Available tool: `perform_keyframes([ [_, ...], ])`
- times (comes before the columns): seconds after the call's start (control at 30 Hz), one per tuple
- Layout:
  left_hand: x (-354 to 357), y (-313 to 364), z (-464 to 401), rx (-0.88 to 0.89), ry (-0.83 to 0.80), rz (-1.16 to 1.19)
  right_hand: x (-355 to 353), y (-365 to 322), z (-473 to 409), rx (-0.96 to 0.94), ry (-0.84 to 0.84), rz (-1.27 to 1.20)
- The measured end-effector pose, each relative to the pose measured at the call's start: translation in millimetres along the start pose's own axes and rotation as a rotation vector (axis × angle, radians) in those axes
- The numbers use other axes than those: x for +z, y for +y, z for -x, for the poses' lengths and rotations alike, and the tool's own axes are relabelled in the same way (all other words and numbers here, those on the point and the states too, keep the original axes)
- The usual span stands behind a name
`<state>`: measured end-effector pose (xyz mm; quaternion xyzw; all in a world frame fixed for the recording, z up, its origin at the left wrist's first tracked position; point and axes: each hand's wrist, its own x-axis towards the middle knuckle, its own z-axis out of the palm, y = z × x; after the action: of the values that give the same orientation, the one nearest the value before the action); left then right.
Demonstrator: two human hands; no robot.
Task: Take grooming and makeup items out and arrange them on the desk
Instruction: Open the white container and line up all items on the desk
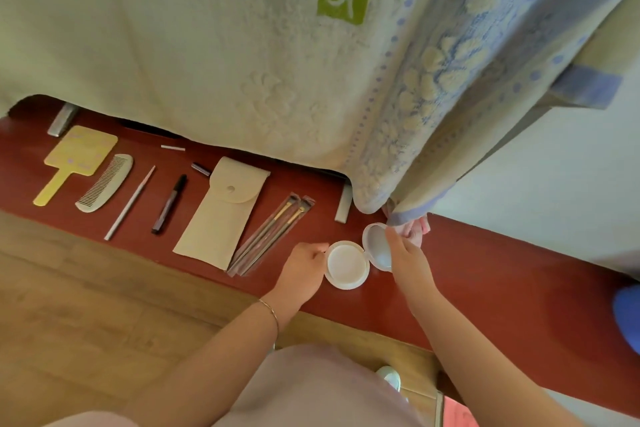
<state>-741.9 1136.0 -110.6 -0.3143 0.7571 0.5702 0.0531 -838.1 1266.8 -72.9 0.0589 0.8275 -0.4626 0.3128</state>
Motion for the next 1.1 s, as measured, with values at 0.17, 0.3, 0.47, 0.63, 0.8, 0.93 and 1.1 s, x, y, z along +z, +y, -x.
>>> perform_keyframes([
  [0.17,-1,-6,-5,-0.04,-0.048,-0.086,-1,-10,0,0.027,0.026,0.08],
  [0.3,-26,-5,2,0.098,-0.008,-0.216,-4,-8,11,-0.241,0.191,0.316],
  [0.47,-76,-16,3,0.35,0.153,-0.482,32,-8,37,-0.659,0.429,0.431],
  [0.63,-99,-37,-1,0.41,0.048,-0.65,112,-11,46,-0.672,0.067,0.655],
  [0.8,-96,-51,-9,0.468,-0.039,-0.77,150,-11,36,-0.575,-0.137,0.925],
  [0.93,-96,-56,-15,0.449,-0.007,-0.727,153,-7,30,-0.573,-0.145,0.98],
  [1.1,-95,-53,-15,0.418,-0.02,-0.74,147,-2,32,-0.615,-0.145,1.048],
])
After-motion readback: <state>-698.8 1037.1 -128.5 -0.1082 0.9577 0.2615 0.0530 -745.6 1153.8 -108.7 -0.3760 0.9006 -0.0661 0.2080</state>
